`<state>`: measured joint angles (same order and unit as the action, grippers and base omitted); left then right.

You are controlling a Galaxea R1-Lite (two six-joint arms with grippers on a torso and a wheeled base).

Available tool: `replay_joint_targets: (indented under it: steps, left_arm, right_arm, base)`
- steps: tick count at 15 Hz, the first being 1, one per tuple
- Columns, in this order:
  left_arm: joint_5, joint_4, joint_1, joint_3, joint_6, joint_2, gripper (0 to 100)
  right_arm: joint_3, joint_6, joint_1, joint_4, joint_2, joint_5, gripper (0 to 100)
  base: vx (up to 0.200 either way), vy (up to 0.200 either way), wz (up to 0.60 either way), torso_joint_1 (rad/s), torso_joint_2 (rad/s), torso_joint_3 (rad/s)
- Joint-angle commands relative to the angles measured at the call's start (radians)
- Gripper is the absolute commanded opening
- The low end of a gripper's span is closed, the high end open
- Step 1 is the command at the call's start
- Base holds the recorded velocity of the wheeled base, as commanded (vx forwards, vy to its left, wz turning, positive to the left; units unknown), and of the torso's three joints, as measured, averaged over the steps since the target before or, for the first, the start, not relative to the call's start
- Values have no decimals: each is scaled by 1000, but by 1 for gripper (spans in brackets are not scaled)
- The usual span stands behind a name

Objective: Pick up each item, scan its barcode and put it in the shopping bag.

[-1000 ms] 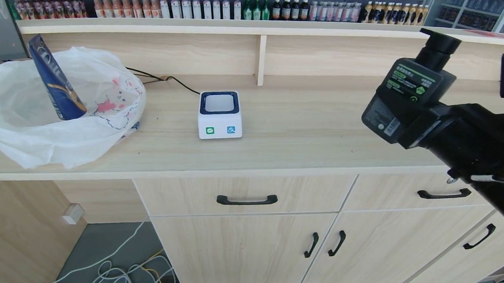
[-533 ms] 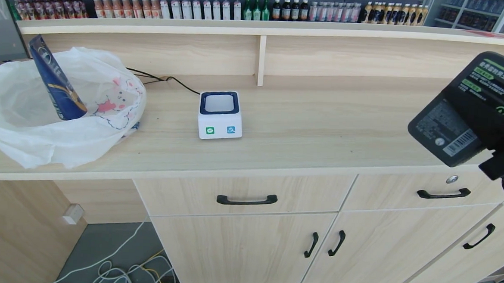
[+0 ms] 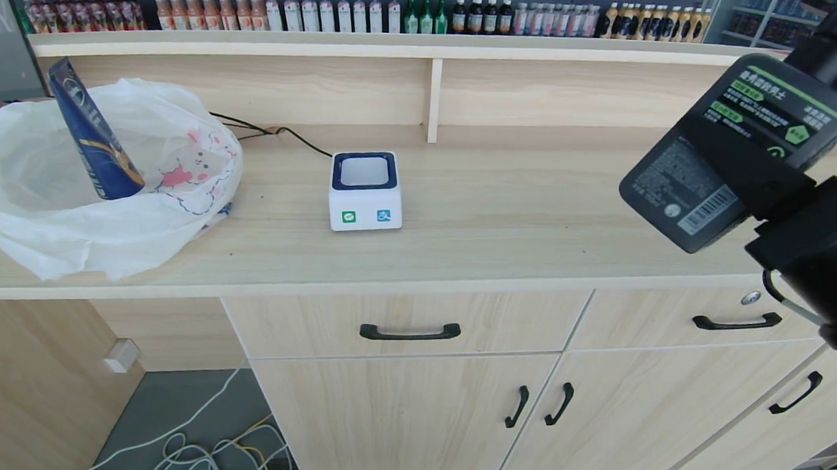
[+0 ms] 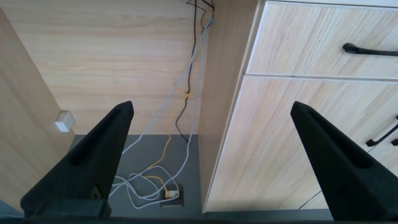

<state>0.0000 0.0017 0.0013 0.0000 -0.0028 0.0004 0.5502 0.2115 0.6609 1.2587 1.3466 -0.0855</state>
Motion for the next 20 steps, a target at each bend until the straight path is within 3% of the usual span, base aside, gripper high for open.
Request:
replay_joint_targets:
  steps: [1, 3, 4, 6, 9, 13, 20]
  left_arm:
    - [0, 0, 0, 0, 0, 0, 100]
    - [0, -2, 0, 0, 0, 0, 100]
    - [0, 0, 0, 0, 0, 0, 100]
    - [0, 0, 0, 0, 0, 0, 100]
    - [0, 0, 0, 0, 0, 0, 100]
    - [0, 0, 0, 0, 0, 0, 100]
    - [0, -2, 0, 0, 0, 0, 100]
  right_arm:
    - [19, -3, 36, 44, 131, 107, 0]
    - [-92, -57, 144, 45, 137, 225, 0]
    - [-118, -57, 155, 67, 152, 288, 0]
    - [53, -30, 167, 99, 229, 366, 0]
    - [53, 77, 192, 151, 278, 368, 0]
    - [152, 178, 296, 189, 322, 369, 0]
    - [165, 244, 304, 257, 330, 409, 0]
  base:
    - [0, 0, 0, 0, 0, 0]
    - [0, 0, 0, 0, 0, 0]
    - [0, 0, 0, 0, 0, 0]
    - [0, 0, 0, 0, 0, 0]
    - [0, 0, 0, 0, 0, 0]
    - [0, 0, 0, 0, 0, 0]
    - [0, 0, 0, 0, 0, 0]
